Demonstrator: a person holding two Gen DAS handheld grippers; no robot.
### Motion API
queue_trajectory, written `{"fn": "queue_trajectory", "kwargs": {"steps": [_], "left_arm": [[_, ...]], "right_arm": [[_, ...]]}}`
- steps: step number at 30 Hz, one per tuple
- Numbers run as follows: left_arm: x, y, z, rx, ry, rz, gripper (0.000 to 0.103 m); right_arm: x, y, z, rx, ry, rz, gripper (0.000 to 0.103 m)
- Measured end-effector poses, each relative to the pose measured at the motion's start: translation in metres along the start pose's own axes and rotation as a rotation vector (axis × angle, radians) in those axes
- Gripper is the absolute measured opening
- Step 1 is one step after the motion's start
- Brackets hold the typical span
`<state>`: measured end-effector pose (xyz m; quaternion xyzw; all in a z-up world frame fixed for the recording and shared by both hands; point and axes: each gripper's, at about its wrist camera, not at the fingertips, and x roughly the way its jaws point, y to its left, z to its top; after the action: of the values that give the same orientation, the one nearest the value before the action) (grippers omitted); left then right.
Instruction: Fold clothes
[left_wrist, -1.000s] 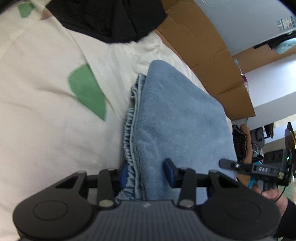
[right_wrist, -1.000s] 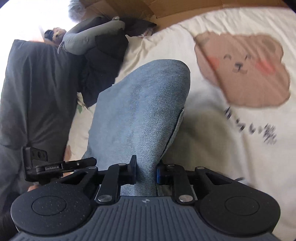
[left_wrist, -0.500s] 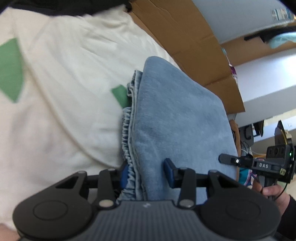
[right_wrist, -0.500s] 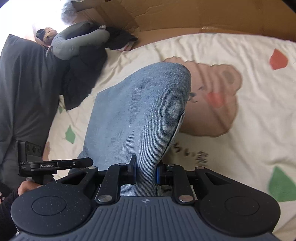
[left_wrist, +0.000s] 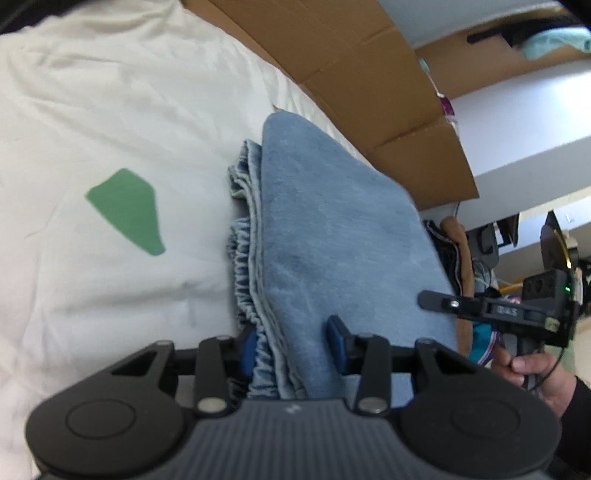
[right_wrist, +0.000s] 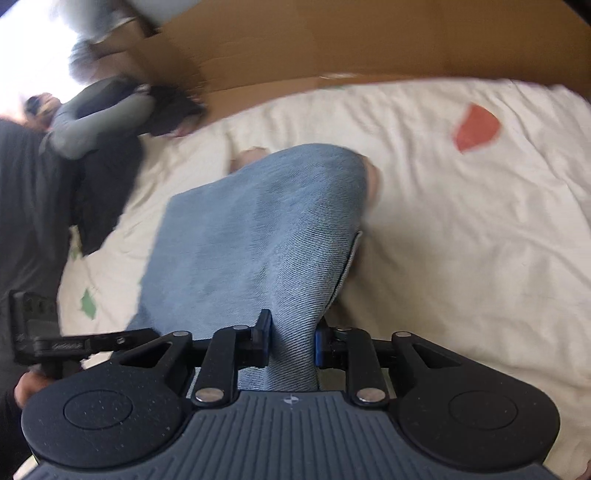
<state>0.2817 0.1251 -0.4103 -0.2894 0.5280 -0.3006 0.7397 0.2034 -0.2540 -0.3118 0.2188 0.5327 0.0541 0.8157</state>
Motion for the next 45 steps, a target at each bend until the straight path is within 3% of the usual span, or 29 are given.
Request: {"fn": "queue_trajectory", "kwargs": {"steps": [6, 13, 21, 26, 35, 36, 38, 40, 45], "left_arm": [[-0.001, -0.006, -0.006, 0.025, 0.023, 0.028, 0.044], [-0.016, -0.026, -0.015, 0.089, 0.054, 0.117, 0.06], [-0.04, -0.062, -0.027, 0.146, 0.028, 0.221, 0.061], [-0.053, -0.07, -0.035, 0.133, 0.031, 0.23, 0.058], [-0.024, -0.064, -0.042, 0.022, 0.127, 0.134, 0.058], [-0.02, -0.065, -0.042, 0.016, 0.136, 0.143, 0.056], [-0.014, -0.064, -0.042, 0.009, 0.146, 0.15, 0.032], [-0.016, -0.065, -0.041, 0.01, 0.138, 0.14, 0.023], [-0.03, -0.075, -0.034, 0.058, 0.099, 0.136, 0.019]], "right_arm": [[0.005, -0.031, -0.027, 0.092, -0.005, -0.02, 0.035], [-0.007, -0.039, -0.072, 0.144, -0.011, -0.006, 0.039], [-0.018, -0.044, -0.101, 0.233, -0.064, 0.006, 0.043], [-0.019, -0.041, -0.113, 0.273, -0.102, -0.005, 0.043], [-0.014, -0.03, -0.113, 0.255, -0.121, -0.051, 0.044], [-0.013, -0.031, -0.112, 0.261, -0.12, -0.051, 0.044], [-0.011, -0.032, -0.109, 0.28, -0.118, -0.048, 0.045], [-0.01, -0.032, -0.106, 0.289, -0.113, -0.045, 0.045], [-0.013, -0.029, -0.106, 0.26, -0.106, -0.023, 0.042]]}}
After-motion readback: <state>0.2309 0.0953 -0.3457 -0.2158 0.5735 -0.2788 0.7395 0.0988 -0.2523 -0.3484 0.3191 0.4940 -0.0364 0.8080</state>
